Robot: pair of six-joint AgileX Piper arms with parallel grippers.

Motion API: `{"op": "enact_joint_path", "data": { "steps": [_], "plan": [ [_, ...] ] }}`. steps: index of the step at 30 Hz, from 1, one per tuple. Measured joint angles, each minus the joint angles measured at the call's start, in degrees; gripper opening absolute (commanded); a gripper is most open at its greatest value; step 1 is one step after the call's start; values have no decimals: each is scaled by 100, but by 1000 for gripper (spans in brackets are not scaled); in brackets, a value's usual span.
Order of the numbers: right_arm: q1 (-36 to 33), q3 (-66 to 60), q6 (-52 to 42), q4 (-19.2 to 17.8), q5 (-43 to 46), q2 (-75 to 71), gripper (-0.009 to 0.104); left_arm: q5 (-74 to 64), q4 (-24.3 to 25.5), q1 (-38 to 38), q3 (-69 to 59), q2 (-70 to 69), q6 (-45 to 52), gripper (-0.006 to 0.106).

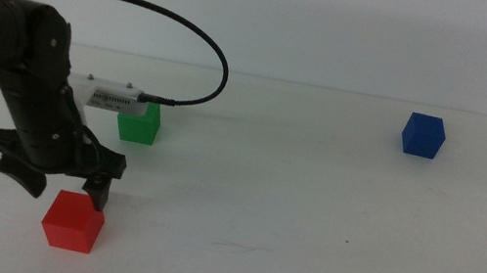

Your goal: Stack red cubes first, then green, then blue cubes in a specific spot.

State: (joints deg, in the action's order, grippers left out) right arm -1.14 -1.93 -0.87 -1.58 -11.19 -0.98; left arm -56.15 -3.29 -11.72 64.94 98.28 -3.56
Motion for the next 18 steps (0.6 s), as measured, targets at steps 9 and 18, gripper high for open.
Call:
{"op": "enact_joint_path", "data": {
  "steps": [9, 18],
  "plan": [
    [0, 0, 0, 0, 0, 0, 78, 294, -110, 0, 11, 433, -6, 91],
    [0, 0, 0, 0, 0, 0, 78, 283, -121, 0, 18, 620, -6, 88]
  ]
}}
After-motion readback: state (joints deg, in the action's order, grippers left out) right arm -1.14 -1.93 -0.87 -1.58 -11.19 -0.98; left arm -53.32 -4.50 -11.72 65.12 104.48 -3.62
